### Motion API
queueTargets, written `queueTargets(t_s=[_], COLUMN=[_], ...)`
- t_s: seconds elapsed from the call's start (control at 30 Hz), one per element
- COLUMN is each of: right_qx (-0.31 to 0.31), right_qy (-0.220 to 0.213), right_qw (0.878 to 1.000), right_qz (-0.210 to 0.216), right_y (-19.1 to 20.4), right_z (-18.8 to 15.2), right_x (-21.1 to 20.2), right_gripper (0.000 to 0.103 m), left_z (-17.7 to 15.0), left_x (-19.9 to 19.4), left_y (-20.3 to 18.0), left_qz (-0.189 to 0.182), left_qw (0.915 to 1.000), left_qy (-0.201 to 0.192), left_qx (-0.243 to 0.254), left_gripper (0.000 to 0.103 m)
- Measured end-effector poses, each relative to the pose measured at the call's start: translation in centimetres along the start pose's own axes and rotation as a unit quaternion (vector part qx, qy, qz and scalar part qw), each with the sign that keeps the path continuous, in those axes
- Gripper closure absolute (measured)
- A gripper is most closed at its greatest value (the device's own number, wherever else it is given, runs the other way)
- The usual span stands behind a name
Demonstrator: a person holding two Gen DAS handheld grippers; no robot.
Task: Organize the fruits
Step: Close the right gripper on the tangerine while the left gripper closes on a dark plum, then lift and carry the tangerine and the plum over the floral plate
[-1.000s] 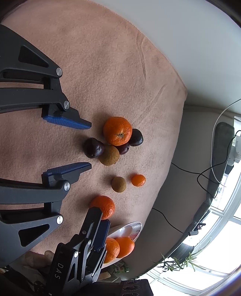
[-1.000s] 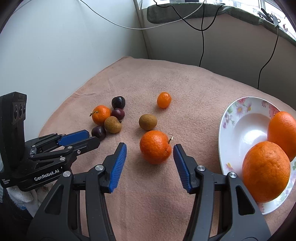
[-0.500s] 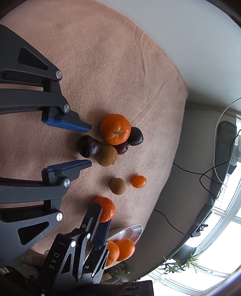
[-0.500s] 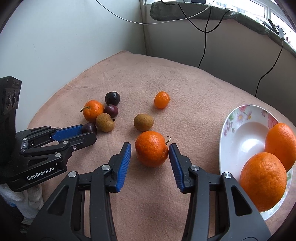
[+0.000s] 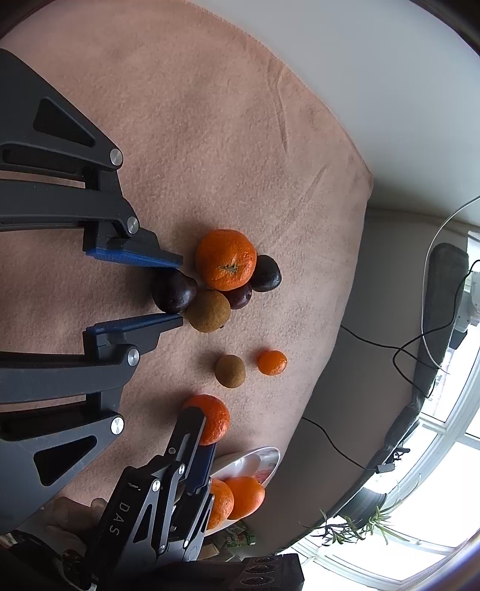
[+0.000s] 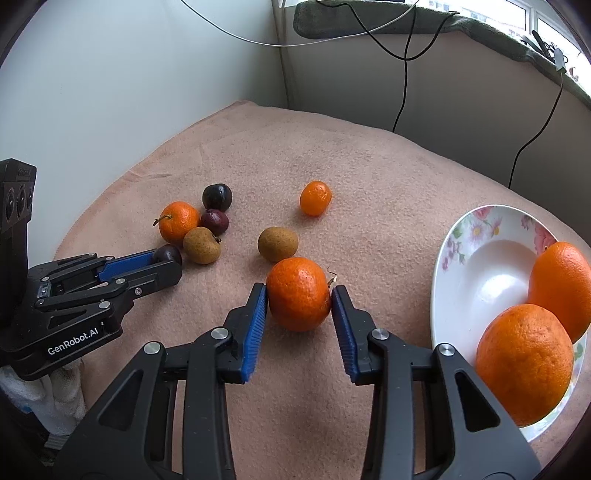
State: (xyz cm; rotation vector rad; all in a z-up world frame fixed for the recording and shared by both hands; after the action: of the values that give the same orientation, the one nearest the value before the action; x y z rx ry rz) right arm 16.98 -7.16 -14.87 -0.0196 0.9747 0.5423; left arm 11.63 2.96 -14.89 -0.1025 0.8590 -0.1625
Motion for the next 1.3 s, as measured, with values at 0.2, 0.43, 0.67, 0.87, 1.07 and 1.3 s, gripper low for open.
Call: queueTargets(t_s=[0.2, 0.43, 0.67, 0.87, 1.07, 1.3], right_qx=[0.007, 0.017, 0.026, 0.037, 0.051, 0.067], right_qy=[-0.006, -0.020, -0.037, -0.052, -0.060, -0.062], right_qw=[1.000, 0.999, 0.999, 0.998, 0.997, 0.996], right_qz=[0.011, 0.024, 0.023, 0.014, 0.003, -0.008], right_y=[-0.2, -0.4, -1.8, -4.0, -6.2, -9.0], right_z=[0.1, 0.9, 2.1, 3.1, 4.2, 4.9], right_x=[-1.0, -2.5, -4.3, -5.4, -5.8, -5.8], right_gripper=[0.066, 0.066, 0.066, 0.066, 0.066, 0.066], left_z=[-0.1, 0.6, 2.0, 3.3, 4.4, 5.8], left_x=[-0.5, -1.2, -1.7, -1.4, -0.7, 0.4], left_y=[-0.3, -1.1, -3.3, -5.5, -7.7, -10.4], left_qz=[-0.006, -0.016, -0.036, -0.054, -0.071, -0.089], left_qw=[1.0000, 0.9997, 0.9988, 0.9974, 0.9956, 0.9931], left_qy=[-0.004, -0.016, -0.031, -0.039, -0.041, -0.041], left_qx=[0.000, 0.000, 0.014, 0.028, 0.045, 0.065], left_gripper=[0.080, 0.080, 0.080, 0.080, 0.080, 0.080])
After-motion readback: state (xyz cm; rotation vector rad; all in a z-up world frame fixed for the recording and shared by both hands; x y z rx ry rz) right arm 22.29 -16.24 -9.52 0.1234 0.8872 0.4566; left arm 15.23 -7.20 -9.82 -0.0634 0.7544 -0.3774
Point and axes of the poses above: each gripper's, at about its wrist camera, not at the fingertips, and x roughly the way its jaws point, y to its left, z to its top, the point moved 6 cm from there along x, roughly the way its jaws point, and after that the axes turned 10 degrees about x, right-handed, at the moved point
